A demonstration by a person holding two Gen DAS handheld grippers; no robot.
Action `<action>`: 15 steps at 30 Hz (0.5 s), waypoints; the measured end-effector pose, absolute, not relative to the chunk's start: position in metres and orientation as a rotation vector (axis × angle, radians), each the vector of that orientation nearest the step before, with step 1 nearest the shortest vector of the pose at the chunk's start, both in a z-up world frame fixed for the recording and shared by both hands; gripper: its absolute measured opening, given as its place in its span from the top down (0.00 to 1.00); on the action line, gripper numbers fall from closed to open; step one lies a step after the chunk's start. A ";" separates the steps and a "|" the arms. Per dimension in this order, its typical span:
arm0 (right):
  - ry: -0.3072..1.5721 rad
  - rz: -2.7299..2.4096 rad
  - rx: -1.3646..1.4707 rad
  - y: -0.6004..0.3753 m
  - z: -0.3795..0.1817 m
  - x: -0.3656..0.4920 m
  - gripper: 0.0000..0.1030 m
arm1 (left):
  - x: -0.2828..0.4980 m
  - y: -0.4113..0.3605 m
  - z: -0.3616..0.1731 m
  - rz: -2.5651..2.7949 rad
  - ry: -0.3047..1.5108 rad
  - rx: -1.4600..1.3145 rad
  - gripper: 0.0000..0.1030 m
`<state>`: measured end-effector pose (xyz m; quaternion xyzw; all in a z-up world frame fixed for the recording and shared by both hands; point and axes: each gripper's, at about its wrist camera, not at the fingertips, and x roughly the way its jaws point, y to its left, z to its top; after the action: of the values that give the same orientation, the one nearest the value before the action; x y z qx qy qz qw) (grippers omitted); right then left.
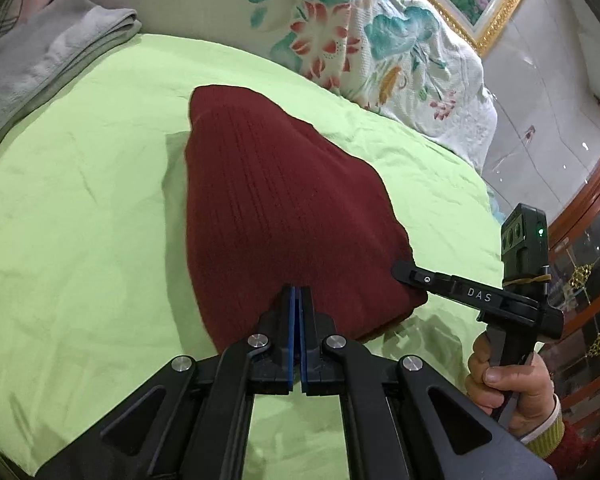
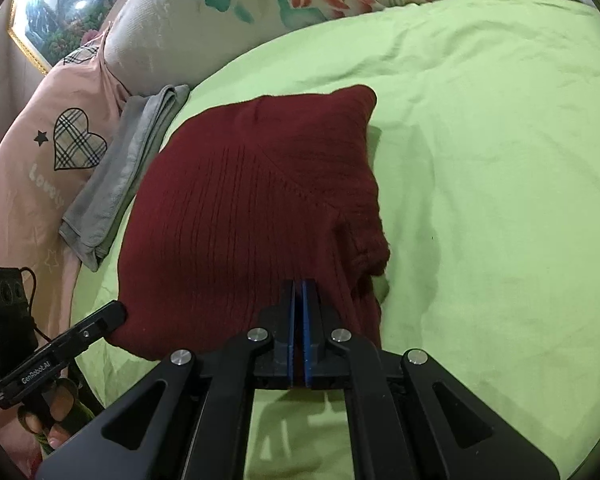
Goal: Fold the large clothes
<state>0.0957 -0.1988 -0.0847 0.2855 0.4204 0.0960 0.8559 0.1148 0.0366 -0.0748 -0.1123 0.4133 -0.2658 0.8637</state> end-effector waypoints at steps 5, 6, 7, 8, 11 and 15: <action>0.861 0.216 0.600 -0.197 -0.071 0.088 0.97 | 0.106 0.051 -0.069 -0.519 0.863 -0.252 0.97; 0.849 0.223 0.603 -0.196 -0.067 0.088 0.97 | 0.105 0.053 -0.065 -0.508 0.853 -0.251 0.90; 0.835 0.226 0.601 -0.197 -0.062 0.090 0.96 | 0.107 0.055 -0.061 -0.497 0.842 -0.247 0.86; 0.824 0.225 0.595 -0.197 -0.057 0.093 0.96 | 0.108 0.055 -0.057 -0.486 0.830 -0.244 0.77; 0.812 0.200 0.575 -0.201 -0.047 0.109 0.95 | 0.117 0.056 -0.048 -0.446 0.818 -0.231 0.70; 0.795 0.152 0.594 -0.215 -0.043 0.132 0.29 | 0.136 0.058 -0.045 -0.397 0.833 -0.247 0.60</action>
<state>0.1322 -0.2148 -0.0434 0.2847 0.3811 0.0727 0.8766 0.1364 0.0582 -0.0446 -0.1188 0.4008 -0.1912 0.8881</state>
